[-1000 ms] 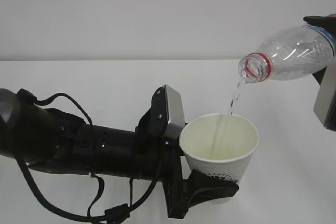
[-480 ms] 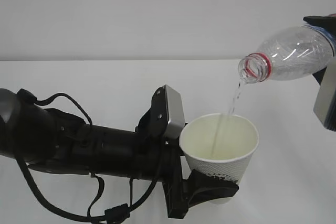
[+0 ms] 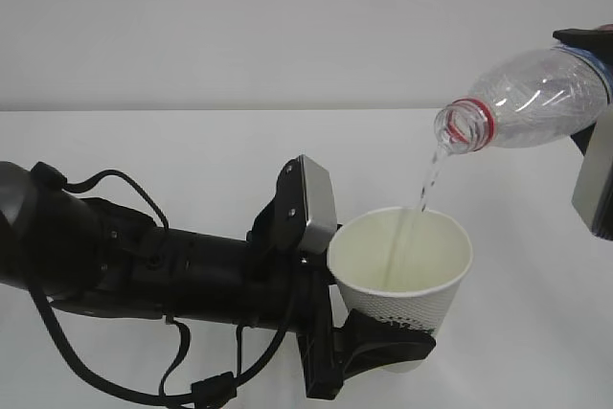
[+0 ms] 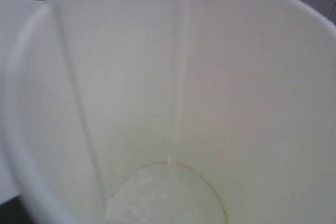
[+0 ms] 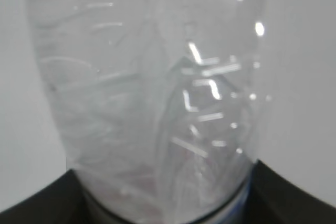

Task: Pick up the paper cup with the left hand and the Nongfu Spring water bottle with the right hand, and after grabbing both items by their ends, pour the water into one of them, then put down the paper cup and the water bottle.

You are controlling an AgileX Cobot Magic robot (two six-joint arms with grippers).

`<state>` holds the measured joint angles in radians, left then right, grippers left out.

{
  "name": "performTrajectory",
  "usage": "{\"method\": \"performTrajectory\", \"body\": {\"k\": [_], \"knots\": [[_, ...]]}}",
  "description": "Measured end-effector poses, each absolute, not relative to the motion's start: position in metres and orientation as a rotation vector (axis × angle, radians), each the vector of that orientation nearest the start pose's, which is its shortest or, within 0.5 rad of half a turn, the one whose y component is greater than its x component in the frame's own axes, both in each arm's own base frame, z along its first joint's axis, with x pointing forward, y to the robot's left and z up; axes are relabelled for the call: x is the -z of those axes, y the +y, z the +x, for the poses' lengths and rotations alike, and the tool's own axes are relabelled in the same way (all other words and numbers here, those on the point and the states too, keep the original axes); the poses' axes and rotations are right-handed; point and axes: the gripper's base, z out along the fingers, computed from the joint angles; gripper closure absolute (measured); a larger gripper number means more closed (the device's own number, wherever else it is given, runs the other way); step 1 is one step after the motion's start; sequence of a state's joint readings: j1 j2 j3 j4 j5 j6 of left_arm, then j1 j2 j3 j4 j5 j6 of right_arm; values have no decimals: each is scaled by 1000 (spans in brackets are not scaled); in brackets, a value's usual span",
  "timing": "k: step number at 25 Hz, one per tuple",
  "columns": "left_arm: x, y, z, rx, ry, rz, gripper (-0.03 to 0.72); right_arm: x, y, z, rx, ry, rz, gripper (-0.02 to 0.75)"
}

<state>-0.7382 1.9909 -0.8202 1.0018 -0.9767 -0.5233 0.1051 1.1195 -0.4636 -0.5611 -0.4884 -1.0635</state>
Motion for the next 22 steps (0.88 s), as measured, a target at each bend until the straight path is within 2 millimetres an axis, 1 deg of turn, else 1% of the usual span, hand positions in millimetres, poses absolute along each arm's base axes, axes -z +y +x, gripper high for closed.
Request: {"method": "performTrajectory", "body": {"k": [22], "knots": [[-128,-281,214,1110,1511,1346,143,-265,46,218,867,1041,-1459,311]]}}
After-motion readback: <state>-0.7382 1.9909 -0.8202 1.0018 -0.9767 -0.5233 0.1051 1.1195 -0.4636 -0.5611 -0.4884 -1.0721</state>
